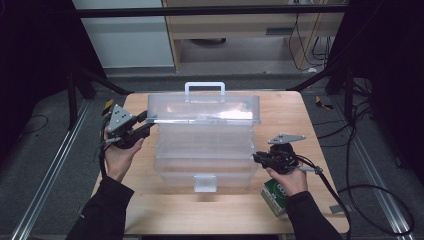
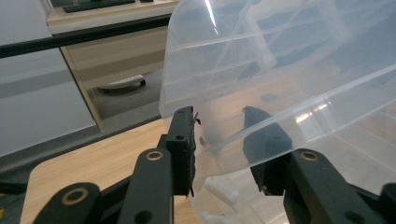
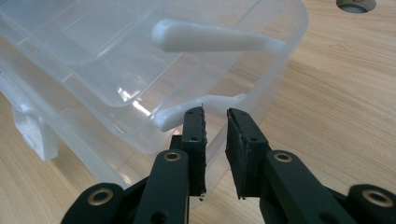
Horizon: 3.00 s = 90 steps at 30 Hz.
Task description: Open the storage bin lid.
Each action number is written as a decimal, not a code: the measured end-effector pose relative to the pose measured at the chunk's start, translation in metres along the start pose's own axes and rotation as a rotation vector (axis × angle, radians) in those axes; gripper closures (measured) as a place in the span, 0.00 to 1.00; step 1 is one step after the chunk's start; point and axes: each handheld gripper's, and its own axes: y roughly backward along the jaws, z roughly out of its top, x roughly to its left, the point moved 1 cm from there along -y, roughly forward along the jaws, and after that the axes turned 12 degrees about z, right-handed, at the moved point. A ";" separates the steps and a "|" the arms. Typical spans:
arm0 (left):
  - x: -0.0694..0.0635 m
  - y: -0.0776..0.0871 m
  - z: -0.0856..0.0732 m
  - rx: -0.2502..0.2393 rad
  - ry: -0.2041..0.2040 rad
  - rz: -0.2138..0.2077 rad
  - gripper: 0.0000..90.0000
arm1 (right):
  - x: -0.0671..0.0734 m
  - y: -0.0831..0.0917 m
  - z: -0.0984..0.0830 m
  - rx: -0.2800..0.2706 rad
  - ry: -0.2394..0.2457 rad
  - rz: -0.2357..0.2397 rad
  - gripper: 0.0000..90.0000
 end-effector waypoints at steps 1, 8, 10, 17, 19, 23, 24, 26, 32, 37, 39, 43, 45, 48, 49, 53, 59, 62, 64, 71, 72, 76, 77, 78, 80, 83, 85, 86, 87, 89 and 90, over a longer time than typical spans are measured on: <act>0.000 -0.002 0.003 0.001 -0.001 0.004 0.71 | 0.000 0.000 0.000 0.000 0.000 0.000 0.86; 0.002 -0.008 0.011 0.000 -0.006 0.023 0.73 | 0.000 0.000 0.000 0.001 0.008 -0.001 0.86; 0.004 -0.010 0.014 0.011 -0.009 0.044 0.73 | 0.000 0.000 0.000 0.001 0.004 -0.001 0.86; 0.006 -0.020 0.021 0.013 -0.006 0.047 0.77 | 0.000 -0.001 0.000 -0.004 0.015 -0.004 0.86; 0.007 -0.022 0.022 0.013 -0.002 0.048 0.77 | 0.000 -0.001 0.000 -0.005 0.015 -0.004 0.86; 0.007 -0.025 0.024 0.012 0.010 0.057 0.78 | 0.001 -0.001 -0.001 0.001 0.009 -0.008 0.85; 0.008 -0.026 0.025 0.015 0.008 0.058 0.79 | 0.002 -0.001 -0.001 0.002 0.007 -0.009 0.85; 0.008 -0.028 0.026 0.020 0.003 0.065 0.80 | 0.001 -0.001 -0.001 0.002 0.007 -0.008 0.85; 0.008 -0.033 0.029 0.023 0.005 0.083 0.82 | 0.001 -0.001 -0.001 0.001 0.004 -0.009 0.85; 0.008 -0.036 0.032 0.027 0.007 0.093 0.82 | 0.001 -0.003 -0.001 0.008 -0.003 -0.014 0.81; 0.008 -0.038 0.033 0.028 0.010 0.095 0.83 | 0.001 -0.003 -0.001 0.009 -0.004 -0.013 0.81; 0.009 -0.044 0.036 0.031 0.022 0.104 0.83 | 0.000 -0.004 -0.001 0.008 -0.010 -0.011 0.80; 0.009 -0.044 0.037 0.030 0.024 0.105 0.83 | 0.000 -0.004 -0.001 0.009 -0.009 -0.012 0.80; 0.010 -0.047 0.038 0.033 0.023 0.106 0.83 | 0.000 -0.004 -0.001 0.008 -0.008 -0.012 0.80; 0.010 -0.048 0.039 0.034 0.024 0.107 0.83 | 0.001 -0.004 -0.001 0.009 -0.010 -0.013 0.80; 0.011 -0.053 0.042 0.036 0.024 0.113 0.84 | 0.001 -0.004 -0.001 0.012 -0.013 -0.014 0.80; 0.012 -0.059 0.044 0.035 0.034 0.123 0.84 | 0.001 -0.004 -0.001 0.006 -0.005 -0.013 0.80; 0.013 -0.062 0.044 0.032 0.046 0.121 0.85 | 0.001 -0.004 -0.001 0.008 -0.006 -0.014 0.80; 0.014 -0.063 0.045 0.034 0.052 0.121 0.85 | 0.001 -0.004 -0.001 0.010 -0.009 -0.013 0.80; 0.013 -0.071 0.051 0.042 0.005 0.166 0.89 | 0.001 -0.004 -0.001 0.010 -0.011 -0.012 0.80; 0.013 -0.071 0.051 0.042 0.005 0.166 0.89 | 0.001 -0.004 -0.001 0.010 -0.011 -0.012 0.80; 0.014 -0.079 0.053 0.051 0.003 0.178 0.90 | 0.001 -0.004 -0.001 0.011 -0.008 -0.013 0.80; 0.014 -0.079 0.053 0.051 0.003 0.178 0.90 | 0.001 -0.004 -0.001 0.011 -0.008 -0.013 0.80; 0.014 -0.080 0.053 0.054 0.005 0.179 0.90 | 0.001 -0.004 -0.001 0.011 -0.008 -0.013 0.80; 0.014 -0.081 0.054 0.056 0.009 0.183 0.91 | 0.001 -0.004 -0.001 0.011 -0.008 -0.012 0.80; 0.014 -0.083 0.054 0.058 0.017 0.187 0.91 | 0.000 -0.004 -0.001 0.012 -0.007 -0.012 0.80; 0.014 -0.084 0.054 0.056 0.019 0.191 0.91 | 0.000 -0.004 -0.001 0.012 -0.007 -0.011 0.80; 0.014 -0.085 0.054 0.058 0.017 0.193 0.91 | 0.000 -0.004 -0.001 0.012 -0.007 -0.012 0.80; 0.014 -0.086 0.055 0.058 0.017 0.196 0.92 | 0.000 -0.004 -0.001 0.012 -0.007 -0.011 0.80; 0.014 -0.087 0.055 0.059 0.018 0.197 0.92 | 0.000 -0.004 -0.001 0.012 -0.007 -0.011 0.80; 0.014 -0.087 0.055 0.059 0.020 0.200 0.92 | 0.000 -0.004 -0.001 0.012 -0.007 -0.011 0.80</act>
